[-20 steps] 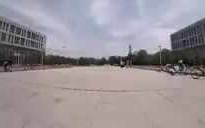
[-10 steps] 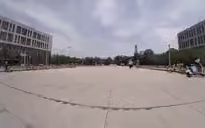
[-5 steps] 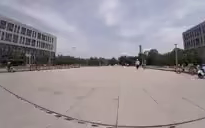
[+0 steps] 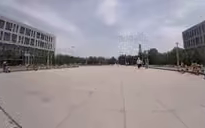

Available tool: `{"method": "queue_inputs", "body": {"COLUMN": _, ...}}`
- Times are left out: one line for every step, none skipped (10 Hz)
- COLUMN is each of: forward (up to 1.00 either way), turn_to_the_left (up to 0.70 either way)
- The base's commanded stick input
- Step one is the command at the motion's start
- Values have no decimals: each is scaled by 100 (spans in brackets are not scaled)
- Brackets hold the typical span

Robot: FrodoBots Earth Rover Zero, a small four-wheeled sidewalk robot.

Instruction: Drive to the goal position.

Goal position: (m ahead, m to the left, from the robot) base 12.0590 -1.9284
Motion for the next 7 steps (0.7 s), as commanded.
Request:
{"method": "queue_inputs", "body": {"forward": 100, "turn_to_the_left": 0}}
{"method": "queue_inputs", "body": {"forward": 100, "turn_to_the_left": 0}}
{"method": "queue_inputs", "body": {"forward": 100, "turn_to_the_left": 0}}
{"method": "queue_inputs", "body": {"forward": 100, "turn_to_the_left": 0}}
{"method": "queue_inputs", "body": {"forward": 100, "turn_to_the_left": 0}}
{"method": "queue_inputs", "body": {"forward": 100, "turn_to_the_left": 0}}
{"method": "queue_inputs", "body": {"forward": 100, "turn_to_the_left": 0}}
